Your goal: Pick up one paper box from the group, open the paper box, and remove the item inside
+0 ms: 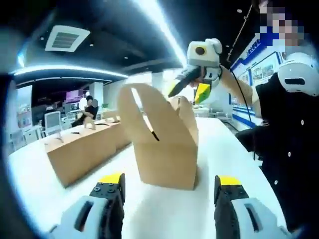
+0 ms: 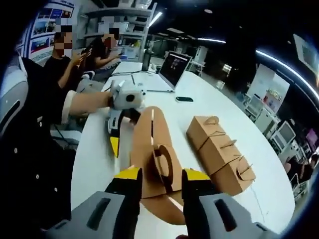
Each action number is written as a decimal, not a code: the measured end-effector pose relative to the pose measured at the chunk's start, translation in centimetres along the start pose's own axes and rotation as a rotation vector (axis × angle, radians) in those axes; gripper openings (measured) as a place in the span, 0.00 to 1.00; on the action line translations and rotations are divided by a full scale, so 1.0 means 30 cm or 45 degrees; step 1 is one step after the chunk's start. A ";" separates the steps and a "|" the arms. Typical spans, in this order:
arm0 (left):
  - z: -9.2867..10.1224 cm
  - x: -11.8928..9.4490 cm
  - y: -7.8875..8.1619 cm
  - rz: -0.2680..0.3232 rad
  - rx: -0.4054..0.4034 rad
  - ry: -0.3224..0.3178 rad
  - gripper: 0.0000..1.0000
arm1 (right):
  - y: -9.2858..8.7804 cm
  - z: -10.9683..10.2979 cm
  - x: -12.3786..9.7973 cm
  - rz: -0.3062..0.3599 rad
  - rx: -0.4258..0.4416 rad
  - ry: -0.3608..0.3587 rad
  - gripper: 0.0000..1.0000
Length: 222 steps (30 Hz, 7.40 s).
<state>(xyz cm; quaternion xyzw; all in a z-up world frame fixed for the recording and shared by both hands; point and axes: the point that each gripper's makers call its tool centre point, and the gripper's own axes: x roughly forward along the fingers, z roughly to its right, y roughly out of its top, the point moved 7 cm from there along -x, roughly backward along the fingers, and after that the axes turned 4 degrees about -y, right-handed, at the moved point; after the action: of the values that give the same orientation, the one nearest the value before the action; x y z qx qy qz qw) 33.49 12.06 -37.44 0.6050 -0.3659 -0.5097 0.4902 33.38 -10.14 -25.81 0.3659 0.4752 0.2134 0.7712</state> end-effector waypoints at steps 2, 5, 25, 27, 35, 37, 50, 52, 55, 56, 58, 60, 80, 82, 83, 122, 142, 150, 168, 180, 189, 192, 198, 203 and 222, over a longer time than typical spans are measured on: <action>0.028 -0.039 0.010 -0.004 -0.010 0.054 0.66 | -0.014 0.010 -0.023 0.025 0.028 -0.016 0.30; 0.092 -0.092 0.041 -0.033 0.015 0.086 0.66 | -0.036 0.015 -0.035 0.037 0.042 -0.040 0.29; 0.184 0.032 0.425 -0.331 0.065 0.303 0.39 | -0.017 0.028 -0.008 0.032 0.013 -0.028 0.25; 0.173 0.064 0.432 -0.383 0.114 0.293 0.37 | -0.011 0.030 0.014 0.012 -0.003 -0.015 0.24; 0.119 0.188 0.396 -0.603 0.240 0.268 0.25 | 0.013 0.057 0.081 -0.031 -0.031 0.013 0.21; 0.113 0.204 0.381 -0.631 0.247 0.262 0.23 | 0.014 0.053 0.092 -0.040 -0.037 0.027 0.20; 0.100 0.249 0.353 -0.684 0.365 0.271 0.06 | -0.005 0.014 0.152 -0.142 -0.067 0.083 0.06; 0.099 0.247 0.353 -0.685 0.367 0.278 0.05 | 0.001 0.019 0.150 -0.147 -0.060 0.092 0.04; 0.101 0.246 0.354 -0.688 0.370 0.283 0.04 | 0.005 0.015 0.144 -0.144 -0.056 0.097 0.03; 0.102 0.246 0.356 -0.686 0.370 0.286 0.04 | 0.007 0.014 0.141 -0.145 -0.058 0.096 0.03; 0.107 0.243 0.363 -0.685 0.377 0.291 0.04 | 0.016 0.025 0.137 -0.142 -0.063 0.096 0.03; 0.112 0.239 0.372 -0.683 0.381 0.293 0.04 | 0.020 0.026 0.135 -0.141 -0.065 0.093 0.03; 0.266 0.180 0.435 -0.631 0.494 0.285 0.04 | 0.067 0.123 0.141 -0.166 -0.071 -0.048 0.03; 0.296 0.175 0.434 -0.620 0.507 0.278 0.04 | 0.066 0.134 0.147 -0.167 -0.061 -0.056 0.03; 0.310 0.172 0.431 -0.615 0.515 0.277 0.04 | 0.066 0.138 0.149 -0.166 -0.058 -0.059 0.03; 0.394 0.153 0.271 -0.564 0.509 0.261 0.04 | 0.048 0.227 0.208 0.015 0.440 0.255 0.09; 0.379 0.163 0.269 -0.572 0.524 0.251 0.04 | 0.004 0.272 0.244 0.088 0.779 0.327 0.05; 0.372 0.167 0.262 -0.573 0.518 0.242 0.04 | -0.033 0.320 0.287 0.115 0.906 0.334 0.06; 0.369 0.172 0.261 -0.555 0.510 0.221 0.05 | -0.091 0.348 0.349 0.110 0.939 0.263 0.08; 0.375 0.160 0.264 -0.522 0.495 0.213 0.09 | -0.067 0.331 0.299 0.181 0.816 0.277 0.11; 0.390 0.120 0.274 -0.465 0.447 0.218 0.17 | -0.016 0.317 0.158 0.366 0.723 0.139 0.27; 0.400 0.098 0.290 -0.417 0.415 0.220 0.18 | 0.001 0.317 0.094 0.424 0.732 0.103 0.27; 0.407 0.047 0.327 -0.341 0.392 0.272 0.20 | 0.023 0.269 -0.027 0.509 0.671 0.025 0.27; 0.404 -0.009 0.334 -0.304 0.376 0.339 0.21 | -0.017 0.165 -0.110 0.483 0.564 -0.038 0.28; 0.354 -0.080 0.251 -0.306 0.238 0.504 0.21 | -0.301 -0.224 -0.207 0.331 0.378 -0.249 0.28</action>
<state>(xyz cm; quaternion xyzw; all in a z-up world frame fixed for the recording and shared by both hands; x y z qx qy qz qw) 23.07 10.08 -29.53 0.7750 -0.2338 -0.3998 0.4300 24.38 -17.71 -31.05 0.5526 0.3733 0.2023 0.7172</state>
